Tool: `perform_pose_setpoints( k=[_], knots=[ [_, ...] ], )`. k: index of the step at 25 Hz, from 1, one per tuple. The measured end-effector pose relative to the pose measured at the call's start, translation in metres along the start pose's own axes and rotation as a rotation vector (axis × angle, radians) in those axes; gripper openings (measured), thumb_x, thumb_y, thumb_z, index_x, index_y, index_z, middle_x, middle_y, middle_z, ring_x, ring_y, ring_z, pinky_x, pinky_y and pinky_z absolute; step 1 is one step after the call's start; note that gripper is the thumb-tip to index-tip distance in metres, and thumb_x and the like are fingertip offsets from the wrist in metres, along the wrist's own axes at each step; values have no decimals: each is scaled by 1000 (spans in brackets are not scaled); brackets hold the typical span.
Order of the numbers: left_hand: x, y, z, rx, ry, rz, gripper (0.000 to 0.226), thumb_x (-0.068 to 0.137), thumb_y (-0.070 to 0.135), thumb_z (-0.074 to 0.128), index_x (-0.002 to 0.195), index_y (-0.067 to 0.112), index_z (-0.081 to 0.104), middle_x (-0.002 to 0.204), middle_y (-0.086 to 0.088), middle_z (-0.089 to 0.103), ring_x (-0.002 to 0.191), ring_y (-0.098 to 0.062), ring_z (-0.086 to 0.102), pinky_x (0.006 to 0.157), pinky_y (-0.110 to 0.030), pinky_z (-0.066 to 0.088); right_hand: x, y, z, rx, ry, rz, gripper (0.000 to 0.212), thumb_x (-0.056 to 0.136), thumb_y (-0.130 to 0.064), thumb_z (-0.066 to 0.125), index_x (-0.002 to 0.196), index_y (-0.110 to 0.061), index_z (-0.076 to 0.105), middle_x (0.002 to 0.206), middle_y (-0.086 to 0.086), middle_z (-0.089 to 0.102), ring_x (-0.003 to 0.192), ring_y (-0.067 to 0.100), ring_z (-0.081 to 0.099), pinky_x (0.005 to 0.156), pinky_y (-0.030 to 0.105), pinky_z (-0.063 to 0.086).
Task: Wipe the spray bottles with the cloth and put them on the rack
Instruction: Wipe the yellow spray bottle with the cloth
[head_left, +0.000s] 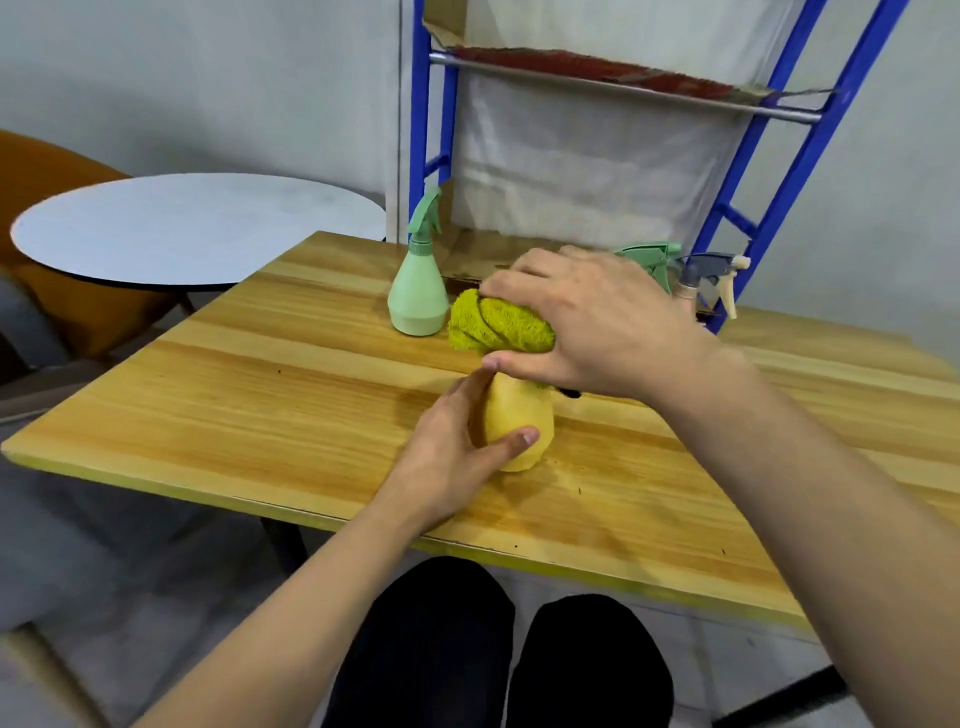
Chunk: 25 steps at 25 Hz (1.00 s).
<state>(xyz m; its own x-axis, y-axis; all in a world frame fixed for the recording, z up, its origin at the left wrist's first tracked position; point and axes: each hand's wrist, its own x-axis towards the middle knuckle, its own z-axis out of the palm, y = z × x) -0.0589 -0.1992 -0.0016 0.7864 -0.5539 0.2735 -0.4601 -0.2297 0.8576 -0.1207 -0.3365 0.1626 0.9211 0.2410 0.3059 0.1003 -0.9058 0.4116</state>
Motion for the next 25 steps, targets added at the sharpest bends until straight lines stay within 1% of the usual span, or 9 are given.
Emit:
perform_pose_setpoints(
  k=[2,7,10,12,14,18,20,22,25],
  knots=[
    [1,-1,-1,-2,2,9,86,83,47,80,156,26,40,145,6,56,133,-13,52,113,-43,45,12,-1,4,2,-64,7,64,88,-75,46,138,-35,44,119,3,59,107,30,62,80,41,49],
    [-2,-5,-1,9,-33,-3,97,76,70,68,158,32,33,155,7,47,140,-14,46,115,-45,43,20,-7,16,103,132,110,53,96,-69,35,108,-22,57,97,6,65,90,33,64,72,41,45],
    [-3,-6,-1,-16,-40,-2,96,75,73,67,157,37,33,152,9,48,139,-13,47,115,-46,44,22,-10,15,526,262,412,48,96,-66,42,82,-23,58,76,1,65,73,25,62,66,38,46],
    [-4,-6,-1,-19,-54,-4,97,75,74,67,157,37,31,150,10,48,138,-13,47,115,-46,44,22,0,-1,836,463,596,48,95,-66,47,80,-22,61,70,-4,62,65,15,58,61,35,44],
    [-4,-6,-2,-7,-57,-1,96,76,73,66,157,37,31,149,10,48,136,-13,48,114,-46,45,14,13,-12,702,441,537,49,93,-69,47,89,-23,61,73,-5,60,67,13,57,59,34,41],
    [-3,-5,-2,15,-25,19,90,82,61,74,158,31,36,151,6,50,137,-13,48,114,-43,45,-10,-1,4,235,98,229,53,89,-74,46,119,-31,55,102,-2,60,94,21,60,72,32,41],
    [-2,-6,0,6,-23,24,87,84,57,75,157,30,37,151,8,50,137,-11,48,114,-42,44,-9,-5,22,216,175,246,53,93,-71,45,121,-27,56,103,2,60,95,26,61,72,34,40],
    [-2,-8,-1,-5,-26,23,88,83,60,73,157,31,36,150,10,50,137,-10,48,114,-42,44,-3,-7,30,280,322,318,50,97,-67,42,106,-21,59,93,4,63,86,28,62,70,37,43],
    [-2,-7,-1,5,-26,19,89,81,63,72,157,32,36,145,10,52,134,-11,50,112,-43,46,3,-11,33,618,541,548,45,98,-60,47,78,-21,58,66,-7,57,64,11,56,62,34,40]
  ],
)
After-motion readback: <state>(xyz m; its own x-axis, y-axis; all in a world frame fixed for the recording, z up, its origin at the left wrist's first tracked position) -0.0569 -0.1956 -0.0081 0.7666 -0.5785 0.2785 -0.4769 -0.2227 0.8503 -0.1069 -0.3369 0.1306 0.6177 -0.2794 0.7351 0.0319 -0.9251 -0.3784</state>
